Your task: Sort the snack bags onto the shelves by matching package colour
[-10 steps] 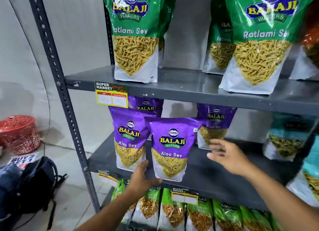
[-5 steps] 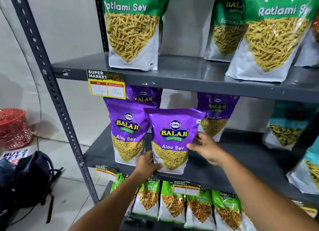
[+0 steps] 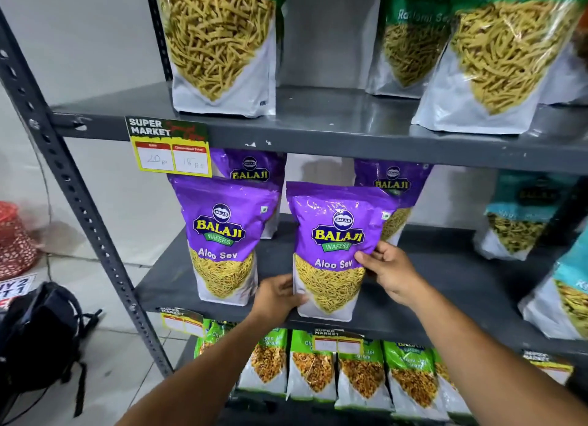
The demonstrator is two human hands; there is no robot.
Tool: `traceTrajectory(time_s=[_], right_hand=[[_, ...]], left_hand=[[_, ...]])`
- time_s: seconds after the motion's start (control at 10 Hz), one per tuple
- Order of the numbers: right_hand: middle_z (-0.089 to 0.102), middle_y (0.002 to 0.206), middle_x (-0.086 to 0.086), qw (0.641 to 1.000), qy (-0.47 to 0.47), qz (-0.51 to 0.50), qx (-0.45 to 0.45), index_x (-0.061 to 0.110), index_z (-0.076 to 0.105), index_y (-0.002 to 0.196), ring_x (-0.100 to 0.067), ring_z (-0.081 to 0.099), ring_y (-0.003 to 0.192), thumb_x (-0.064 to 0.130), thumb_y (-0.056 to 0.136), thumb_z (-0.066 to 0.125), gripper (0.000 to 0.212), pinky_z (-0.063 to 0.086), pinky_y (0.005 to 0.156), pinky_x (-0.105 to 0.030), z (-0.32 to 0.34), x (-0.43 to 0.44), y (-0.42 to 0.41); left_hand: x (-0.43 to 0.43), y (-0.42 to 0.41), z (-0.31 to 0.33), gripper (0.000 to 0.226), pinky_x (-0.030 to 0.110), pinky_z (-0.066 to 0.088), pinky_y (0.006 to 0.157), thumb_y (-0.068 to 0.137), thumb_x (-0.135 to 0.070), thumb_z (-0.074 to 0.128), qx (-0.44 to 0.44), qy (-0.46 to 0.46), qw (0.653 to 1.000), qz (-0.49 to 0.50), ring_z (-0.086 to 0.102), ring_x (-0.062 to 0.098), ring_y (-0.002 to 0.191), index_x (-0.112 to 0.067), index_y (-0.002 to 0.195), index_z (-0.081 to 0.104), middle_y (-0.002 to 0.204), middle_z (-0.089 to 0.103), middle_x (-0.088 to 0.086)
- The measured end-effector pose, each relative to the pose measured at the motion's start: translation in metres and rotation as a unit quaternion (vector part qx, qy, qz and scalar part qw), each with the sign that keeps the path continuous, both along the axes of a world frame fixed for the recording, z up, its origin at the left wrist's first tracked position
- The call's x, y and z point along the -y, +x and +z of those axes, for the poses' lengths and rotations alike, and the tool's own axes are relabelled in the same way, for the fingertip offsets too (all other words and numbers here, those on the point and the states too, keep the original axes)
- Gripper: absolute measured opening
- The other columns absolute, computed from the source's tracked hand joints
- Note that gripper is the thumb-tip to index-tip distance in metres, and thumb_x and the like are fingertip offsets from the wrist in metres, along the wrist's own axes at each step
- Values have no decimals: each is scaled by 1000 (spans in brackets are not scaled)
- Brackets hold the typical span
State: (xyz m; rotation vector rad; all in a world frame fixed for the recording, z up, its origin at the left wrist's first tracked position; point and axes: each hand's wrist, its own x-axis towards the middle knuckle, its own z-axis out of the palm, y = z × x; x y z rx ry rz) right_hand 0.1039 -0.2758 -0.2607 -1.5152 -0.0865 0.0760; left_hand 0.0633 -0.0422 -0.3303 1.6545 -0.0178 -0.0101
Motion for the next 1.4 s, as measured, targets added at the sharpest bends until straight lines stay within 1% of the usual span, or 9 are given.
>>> traceTrajectory(time_s=[0.1, 0.2, 0.4, 0.5, 0.7, 1.0, 1.2, 1.3, 1.4], right_hand=[[78, 79, 7, 1000, -5, -14, -7, 15, 67, 95, -8, 72, 77, -6, 80, 64, 26, 57, 71, -22, -3, 26, -5], [78, 79, 7, 1000, -10, -25, -7, 15, 67, 94, -11, 70, 77, -7, 79, 64, 27, 58, 73, -24, -1, 45, -10], [79, 86, 3, 997, -16, -67, -32, 20, 72, 89, -30, 67, 95, 2, 79, 68, 20, 47, 93, -50, 5, 101, -24], [79, 83, 2, 995, 13, -80, -54, 19, 70, 88, -29, 66, 93, 2, 81, 65, 20, 48, 89, -45, 9, 118, -32], [77, 87, 0, 995, 29, -76, -57, 16, 69, 91, -28, 66, 97, 0, 84, 62, 19, 49, 92, -46, 14, 134, -37], [78, 84, 0, 997, 12, -47, -56, 13, 68, 94, -30, 66, 93, -2, 84, 61, 19, 49, 89, -52, 16, 142, -25], [78, 80, 3, 997, 39, -57, -38, 15, 63, 102, -27, 66, 89, -4, 84, 60, 27, 55, 76, -43, 11, 133, -30], [72, 90, 4, 995, 48, -75, -36, 17, 53, 119, -7, 69, 80, -3, 86, 59, 39, 52, 58, -24, 20, 136, -40], [68, 103, 0, 993, -13, -114, -7, 16, 50, 126, -6, 67, 90, 4, 87, 61, 43, 49, 68, -21, 27, 142, -53]], left_hand=[[27, 2, -3, 34, 15, 54, 73, 72, 14, 73, -3, 7, 1000, -25, 67, -5, 75, -17, 86, 73, 76, 77, -18], [49, 3, -6, 37, 16, 55, 75, 72, 13, 74, -6, 14, 1000, -27, 68, -5, 75, -21, 84, 72, 77, 77, -18], [112, 4, 3, 37, 27, 56, 83, 74, 9, 74, -12, 35, 999, -34, 69, -4, 73, -27, 78, 69, 86, 74, -6], [133, 6, 2, 33, 41, 56, 93, 73, 2, 76, -12, 53, 998, -26, 72, 15, 89, -30, 76, 69, 88, 76, -4], [152, 3, -2, 28, 46, 55, 95, 67, -12, 78, -10, 64, 997, -38, 73, 15, 95, -37, 78, 73, 94, 79, -4], [159, 2, -6, 22, 44, 55, 95, 72, -12, 77, -16, 83, 996, -18, 72, 12, 96, -24, 90, 70, 98, 78, -6], [157, -2, -3, 25, 41, 54, 95, 80, -13, 70, -19, 125, 992, -13, 69, 20, 104, -21, 103, 63, 109, 74, -1], [161, -12, 6, 32, 34, 51, 89, 86, -21, 65, 3, 179, 984, 2, 64, 25, 107, -17, 117, 56, 117, 70, 4], [164, -21, 13, 47, 33, 45, 97, 92, -28, 58, 32, 228, 973, 27, 55, 29, 123, -11, 134, 46, 135, 59, 10]])
